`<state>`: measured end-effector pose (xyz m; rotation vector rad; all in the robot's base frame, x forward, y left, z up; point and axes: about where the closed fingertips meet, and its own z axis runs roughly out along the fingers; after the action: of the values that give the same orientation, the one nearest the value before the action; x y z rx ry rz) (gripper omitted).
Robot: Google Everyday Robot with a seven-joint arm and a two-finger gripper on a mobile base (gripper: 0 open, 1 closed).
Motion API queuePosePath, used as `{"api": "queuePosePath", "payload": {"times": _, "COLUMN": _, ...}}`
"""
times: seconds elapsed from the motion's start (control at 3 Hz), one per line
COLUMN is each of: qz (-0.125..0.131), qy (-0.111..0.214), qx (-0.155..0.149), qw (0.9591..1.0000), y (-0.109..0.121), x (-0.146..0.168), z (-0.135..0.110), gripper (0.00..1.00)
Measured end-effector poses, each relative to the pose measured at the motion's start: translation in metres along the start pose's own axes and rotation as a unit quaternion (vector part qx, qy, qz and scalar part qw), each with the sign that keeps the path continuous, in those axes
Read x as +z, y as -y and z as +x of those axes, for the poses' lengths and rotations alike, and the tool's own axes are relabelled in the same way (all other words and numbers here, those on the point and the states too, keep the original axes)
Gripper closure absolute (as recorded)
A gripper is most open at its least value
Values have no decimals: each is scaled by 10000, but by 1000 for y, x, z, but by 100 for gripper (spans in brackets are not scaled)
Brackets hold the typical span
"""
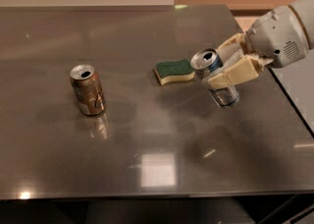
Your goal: Place redbull can upright
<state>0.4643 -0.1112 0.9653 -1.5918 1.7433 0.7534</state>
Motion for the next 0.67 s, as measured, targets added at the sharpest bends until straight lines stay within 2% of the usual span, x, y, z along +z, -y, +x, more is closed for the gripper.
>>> {"api": "queuePosePath", "payload": {"times": 0.33, "qz": 105, "qy": 659, "qx": 326, "qw": 9972, "y": -3, "x": 7, "z": 7, "gripper": 100}}
{"api": "queuePosePath", "payload": {"times": 0.67, "qz": 215, "qy": 1330, "qx": 280, "qw": 9905, "y": -2, "x": 9, "z": 8, "gripper": 100}}
